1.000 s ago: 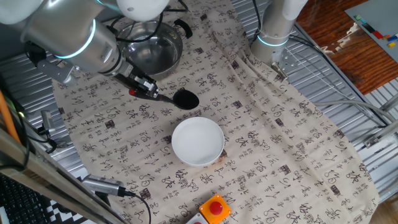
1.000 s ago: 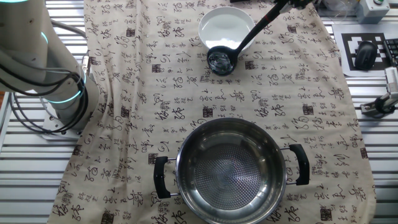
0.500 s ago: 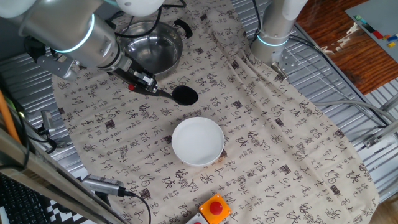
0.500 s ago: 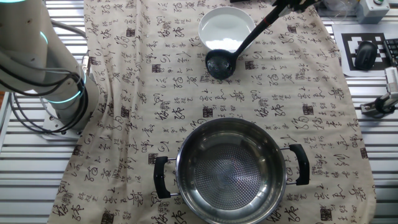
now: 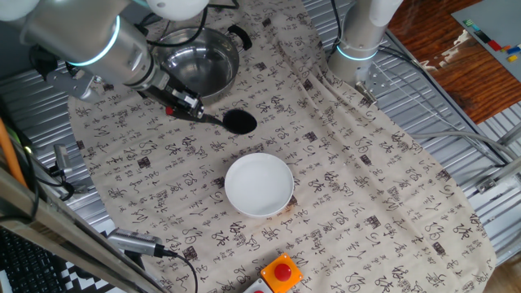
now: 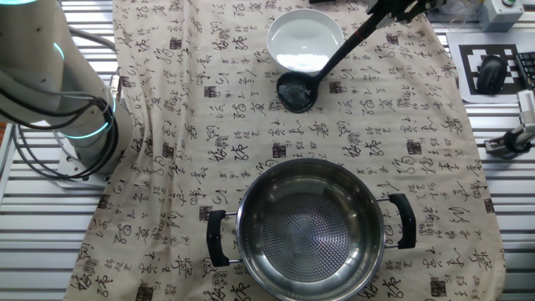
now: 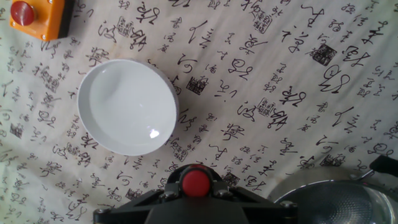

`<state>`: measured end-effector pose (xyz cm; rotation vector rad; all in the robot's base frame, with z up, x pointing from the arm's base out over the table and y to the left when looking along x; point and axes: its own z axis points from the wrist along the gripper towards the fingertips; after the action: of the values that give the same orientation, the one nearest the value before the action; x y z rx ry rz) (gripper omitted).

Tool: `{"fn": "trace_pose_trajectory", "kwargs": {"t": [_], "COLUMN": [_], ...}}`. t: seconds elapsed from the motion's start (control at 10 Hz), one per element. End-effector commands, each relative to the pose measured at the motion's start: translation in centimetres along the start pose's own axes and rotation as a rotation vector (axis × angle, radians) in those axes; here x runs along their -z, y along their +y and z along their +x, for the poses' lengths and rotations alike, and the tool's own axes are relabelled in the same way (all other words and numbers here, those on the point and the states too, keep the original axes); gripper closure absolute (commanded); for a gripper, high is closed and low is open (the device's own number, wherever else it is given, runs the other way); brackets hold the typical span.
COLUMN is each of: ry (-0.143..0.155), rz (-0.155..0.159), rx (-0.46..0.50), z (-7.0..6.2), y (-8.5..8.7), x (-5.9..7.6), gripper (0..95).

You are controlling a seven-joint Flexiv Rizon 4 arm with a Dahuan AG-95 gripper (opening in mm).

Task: Scoop water with a large spoon from one bowl to another

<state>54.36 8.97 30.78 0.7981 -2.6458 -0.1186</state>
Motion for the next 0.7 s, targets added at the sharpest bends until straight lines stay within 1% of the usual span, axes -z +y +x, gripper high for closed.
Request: {"fn": "trace_pose_trajectory", "kwargs": {"t": [0.1, 0.5, 0.7], "ry": [-0.001, 0.002, 0.004], "rz": [0.006, 0.010, 0.014], "rx": [0.005, 0.019, 0.033], "z": [0.2, 0.7, 1.1], "y": [-0.2, -0.8, -1.4], "x": [-0.2, -0.3, -0.3], "gripper": [95.0, 95.0, 95.0]}}
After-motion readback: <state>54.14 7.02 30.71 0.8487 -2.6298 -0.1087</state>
